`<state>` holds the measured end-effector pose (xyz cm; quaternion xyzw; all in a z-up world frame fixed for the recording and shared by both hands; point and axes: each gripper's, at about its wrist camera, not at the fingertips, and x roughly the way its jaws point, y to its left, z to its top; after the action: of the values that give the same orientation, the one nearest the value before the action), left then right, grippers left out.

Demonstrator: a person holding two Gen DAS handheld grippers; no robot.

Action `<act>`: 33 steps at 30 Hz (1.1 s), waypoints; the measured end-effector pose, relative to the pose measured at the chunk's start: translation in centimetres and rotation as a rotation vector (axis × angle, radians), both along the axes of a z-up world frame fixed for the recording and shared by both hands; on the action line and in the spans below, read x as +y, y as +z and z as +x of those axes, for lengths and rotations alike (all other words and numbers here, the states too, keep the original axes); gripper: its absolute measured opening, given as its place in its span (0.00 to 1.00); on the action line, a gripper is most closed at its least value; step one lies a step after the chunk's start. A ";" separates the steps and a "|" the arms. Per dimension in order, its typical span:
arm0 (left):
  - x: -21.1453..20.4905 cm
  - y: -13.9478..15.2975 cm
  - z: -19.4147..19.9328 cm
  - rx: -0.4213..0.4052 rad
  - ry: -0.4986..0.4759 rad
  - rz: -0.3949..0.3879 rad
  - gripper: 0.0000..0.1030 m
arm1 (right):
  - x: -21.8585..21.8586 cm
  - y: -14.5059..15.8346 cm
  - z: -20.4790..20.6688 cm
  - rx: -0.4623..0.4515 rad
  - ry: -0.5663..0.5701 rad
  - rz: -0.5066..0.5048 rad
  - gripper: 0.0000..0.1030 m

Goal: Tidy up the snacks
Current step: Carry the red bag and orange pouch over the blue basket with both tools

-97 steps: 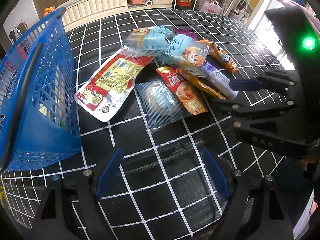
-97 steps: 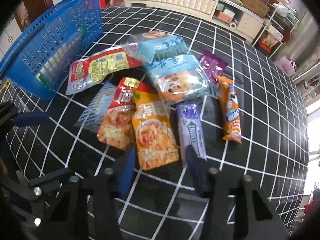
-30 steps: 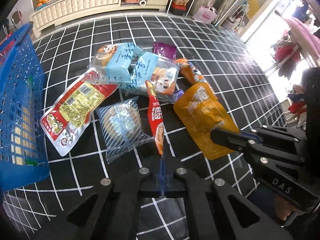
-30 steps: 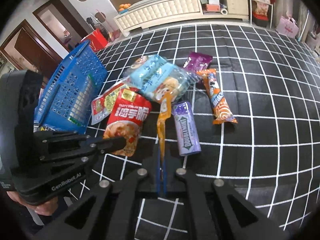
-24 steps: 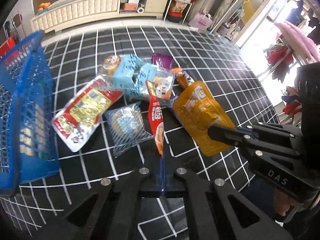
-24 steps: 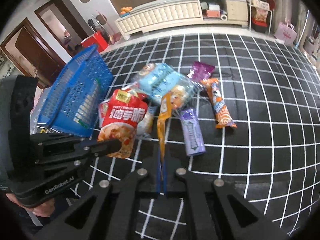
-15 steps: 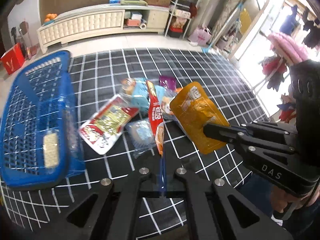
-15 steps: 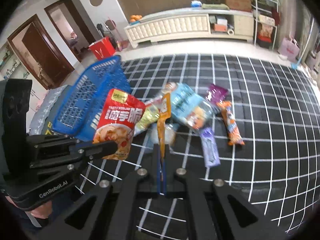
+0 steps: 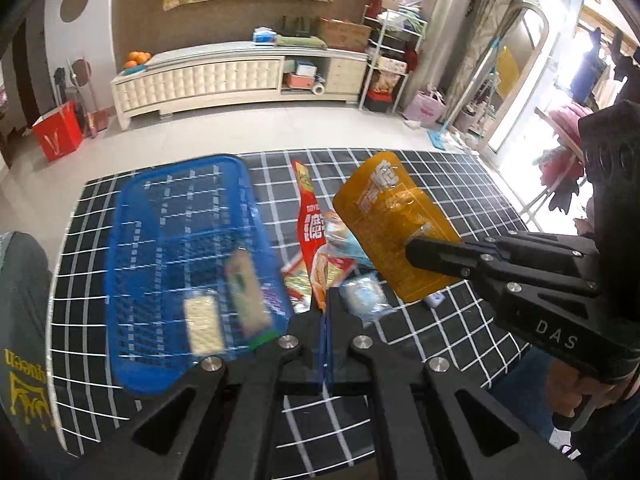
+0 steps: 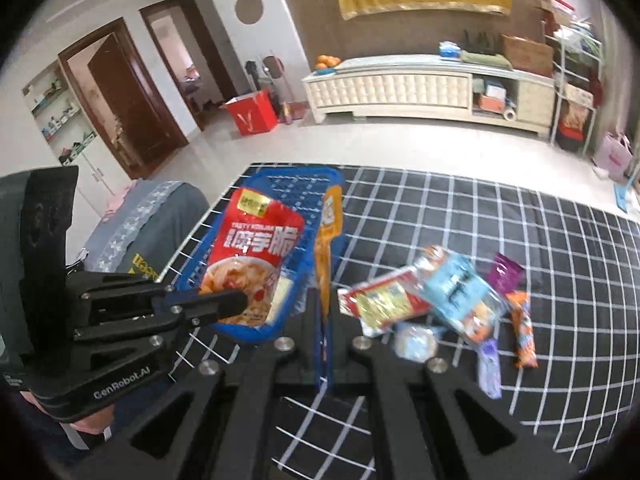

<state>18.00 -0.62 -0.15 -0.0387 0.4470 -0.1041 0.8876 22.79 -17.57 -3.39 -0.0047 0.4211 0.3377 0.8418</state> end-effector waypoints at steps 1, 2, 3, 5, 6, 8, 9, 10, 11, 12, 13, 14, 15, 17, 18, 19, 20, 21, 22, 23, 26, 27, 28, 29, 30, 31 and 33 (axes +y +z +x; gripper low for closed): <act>0.6 0.2 0.0 -0.002 0.007 0.004 0.00 | 0.4 0.1 0.2 0.000 0.006 0.003 0.04; 1.5 0.3 0.2 -0.001 0.022 0.014 0.00 | 1.1 0.2 0.3 -0.001 0.016 0.004 0.04; 2.1 0.4 0.3 0.001 0.031 0.021 0.00 | 1.9 0.3 0.6 -0.002 0.023 0.004 0.04; 3.7 0.3 0.8 0.014 0.053 0.024 0.00 | 3.3 0.4 1.1 -0.001 0.042 0.004 0.04; 4.2 0.3 1.0 0.015 0.058 0.027 0.00 | 3.8 0.3 1.3 0.000 0.050 0.002 0.04; 5.2 0.1 1.5 0.017 0.074 0.035 0.00 | 5.2 0.0 1.9 0.002 0.070 -0.008 0.04; 5.7 0.0 1.8 0.023 0.082 0.031 0.00 | 6.0 -0.2 2.2 0.006 0.077 -0.014 0.04; 6.1 -0.2 2.0 0.027 0.089 0.029 0.00 | 6.5 -0.3 2.5 0.010 0.081 -0.017 0.04; 6.5 -0.4 2.3 0.031 0.095 0.030 0.00 | 7.1 -0.6 2.8 0.019 0.089 -0.019 0.04; 7.0 -0.7 2.6 0.035 0.106 0.036 0.00 | 7.6 -0.8 3.2 0.028 0.098 -0.020 0.04; 7.5 -0.9 3.0 0.040 0.115 0.041 0.00 | 8.0 -1.0 3.5 0.033 0.102 -0.024 0.04; 8.0 -1.3 3.4 0.045 0.120 0.044 0.00 | 8.6 -1.3 4.0 0.032 0.103 -0.031 0.04; 8.5 -1.6 3.8 0.047 0.122 0.043 0.00 | 9.0 -1.5 4.4 0.032 0.104 -0.034 0.04; 9.0 -2.3 4.6 0.056 0.128 0.040 0.00 | 9.9 -2.3 5.4 0.042 0.099 -0.038 0.04; 9.5 -2.8 5.3 0.063 0.130 0.033 0.00 | 10.3 -2.7 5.8 0.053 0.099 -0.040 0.04; 9.8 -3.0 5.7 0.067 0.132 0.030 0.00 | 10.7 -3.2 6.3 0.065 0.098 -0.044 0.04; 10.1 -3.5 6.4 0.074 0.136 0.028 0.00 | 11.2 -3.8 6.9 0.077 0.096 -0.053 0.04; 10.4 -3.7 6.9 0.079 0.138 0.034 0.00 | 11.4 -4.0 7.1 0.083 0.098 -0.058 0.04; 10.5 -4.0 7.3 0.083 0.141 0.046 0.00 | 11.9 -4.6 7.6 0.090 0.102 -0.068 0.04; 10.6 -4.4 7.8 0.089 0.144 0.058 0.00 | 12.1 -4.7 7.8 0.092 0.106 -0.074 0.04; 11.0 -5.4 9.1 0.108 0.140 0.046 0.00 | 12.9 -5.4 8.7 0.103 0.102 -0.099 0.04; 11.3 -5.8 9.6 0.115 0.144 0.044 0.00 | 13.1 -5.6 9.0 0.109 0.105 -0.100 0.04; 11.5 -6.0 9.9 0.119 0.147 0.042 0.00 | 13.3 -5.8 9.2 0.113 0.108 -0.103 0.04; 11.7 -6.2 10.2 0.122 0.152 0.042 0.00 | 13.5 -6.0 9.3 0.113 0.109 -0.108 0.04; 11.9 -6.5 10.6 0.130 0.158 0.047 0.00 | 13.7 -6.0 9.5 0.111 0.109 -0.113 0.04; 12.0 -6.7 10.8 0.134 0.160 0.046 0.00 | 13.8 -6.2 9.7 0.110 0.109 -0.118 0.04; 12.3 -7.0 11.2 0.140 0.164 0.039 0.00 | 14.1 -6.4 9.9 0.119 0.112 -0.118 0.04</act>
<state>29.24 11.66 -7.12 -0.0652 0.5054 -0.0192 0.8602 32.71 -3.44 -9.79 -0.0577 0.4883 0.3587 0.7934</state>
